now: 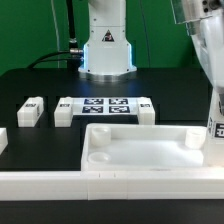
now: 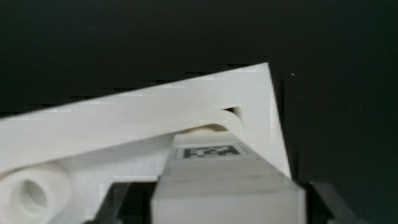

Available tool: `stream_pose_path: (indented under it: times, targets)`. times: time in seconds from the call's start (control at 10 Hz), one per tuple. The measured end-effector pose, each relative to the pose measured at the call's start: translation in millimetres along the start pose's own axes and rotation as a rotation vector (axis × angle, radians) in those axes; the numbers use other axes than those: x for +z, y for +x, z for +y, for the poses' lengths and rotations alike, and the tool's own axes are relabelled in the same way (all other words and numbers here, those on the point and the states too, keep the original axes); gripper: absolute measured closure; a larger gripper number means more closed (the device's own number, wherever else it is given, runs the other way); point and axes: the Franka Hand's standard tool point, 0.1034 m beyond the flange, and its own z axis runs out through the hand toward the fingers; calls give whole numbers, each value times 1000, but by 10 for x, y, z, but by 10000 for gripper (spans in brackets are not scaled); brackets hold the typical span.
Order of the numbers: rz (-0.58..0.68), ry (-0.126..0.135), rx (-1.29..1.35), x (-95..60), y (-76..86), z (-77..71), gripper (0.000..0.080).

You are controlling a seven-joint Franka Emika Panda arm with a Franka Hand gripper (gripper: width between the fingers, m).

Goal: Assemble desk

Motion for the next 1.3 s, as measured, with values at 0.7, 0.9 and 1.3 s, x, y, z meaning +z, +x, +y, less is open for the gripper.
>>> stream_pose_path:
  times: [0.7, 0.9, 1.3]
  targets:
    - [50, -63, -664, 9, -67, 105, 151]
    - [47, -69, -849, 8, -48, 97, 150]
    - [73, -124, -1399, -79, 50, -23, 150]
